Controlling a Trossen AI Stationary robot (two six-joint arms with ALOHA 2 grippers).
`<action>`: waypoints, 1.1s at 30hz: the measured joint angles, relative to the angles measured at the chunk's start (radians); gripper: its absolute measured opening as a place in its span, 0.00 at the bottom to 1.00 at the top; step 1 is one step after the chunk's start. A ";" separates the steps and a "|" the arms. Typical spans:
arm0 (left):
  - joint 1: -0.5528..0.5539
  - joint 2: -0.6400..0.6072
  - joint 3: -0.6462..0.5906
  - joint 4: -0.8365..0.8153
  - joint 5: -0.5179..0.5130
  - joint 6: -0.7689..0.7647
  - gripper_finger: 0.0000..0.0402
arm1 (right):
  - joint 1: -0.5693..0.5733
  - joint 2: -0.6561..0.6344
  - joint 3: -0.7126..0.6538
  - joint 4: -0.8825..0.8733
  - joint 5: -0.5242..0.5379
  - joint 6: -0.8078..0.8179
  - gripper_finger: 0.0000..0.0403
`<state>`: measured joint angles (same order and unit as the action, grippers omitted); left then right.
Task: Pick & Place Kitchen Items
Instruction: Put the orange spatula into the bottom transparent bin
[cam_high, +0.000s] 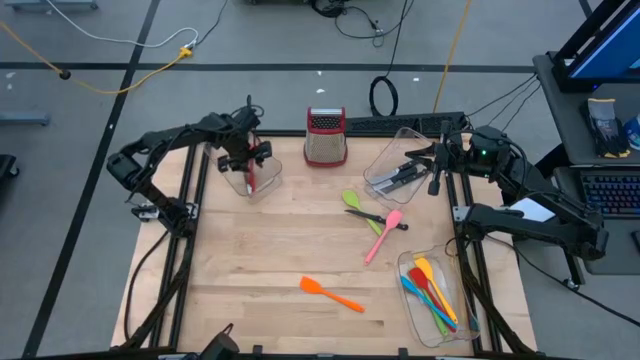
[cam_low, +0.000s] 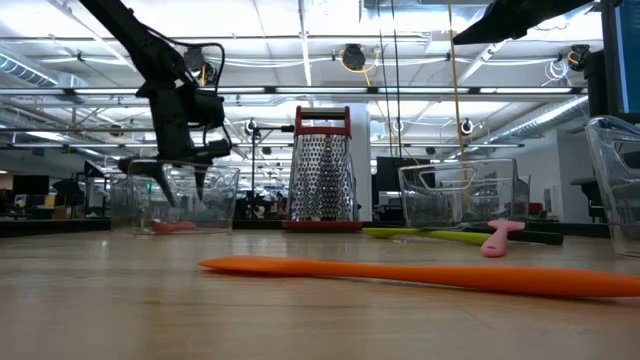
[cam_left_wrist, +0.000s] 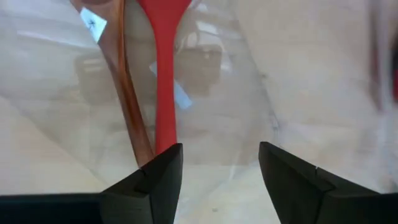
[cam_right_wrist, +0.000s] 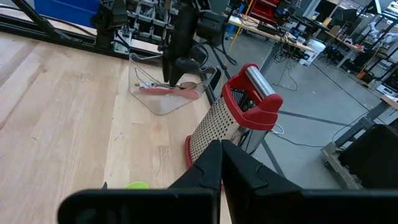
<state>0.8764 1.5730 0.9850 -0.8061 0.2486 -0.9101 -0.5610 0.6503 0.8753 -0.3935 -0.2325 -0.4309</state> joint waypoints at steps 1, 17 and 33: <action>0.000 0.000 0.019 -0.023 0.000 0.000 0.54 | 0.000 0.000 0.000 0.000 0.000 0.000 0.00; -0.039 0.000 0.425 -0.516 -0.100 0.041 0.48 | 0.000 0.000 0.000 -0.002 -0.003 -0.003 0.00; -0.322 -0.001 0.558 -0.690 -0.072 -0.169 0.40 | 0.000 0.000 0.000 -0.018 -0.004 -0.031 0.00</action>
<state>0.5545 1.5723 1.5433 -1.4959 0.1764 -1.0793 -0.5610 0.6502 0.8753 -0.4116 -0.2366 -0.4614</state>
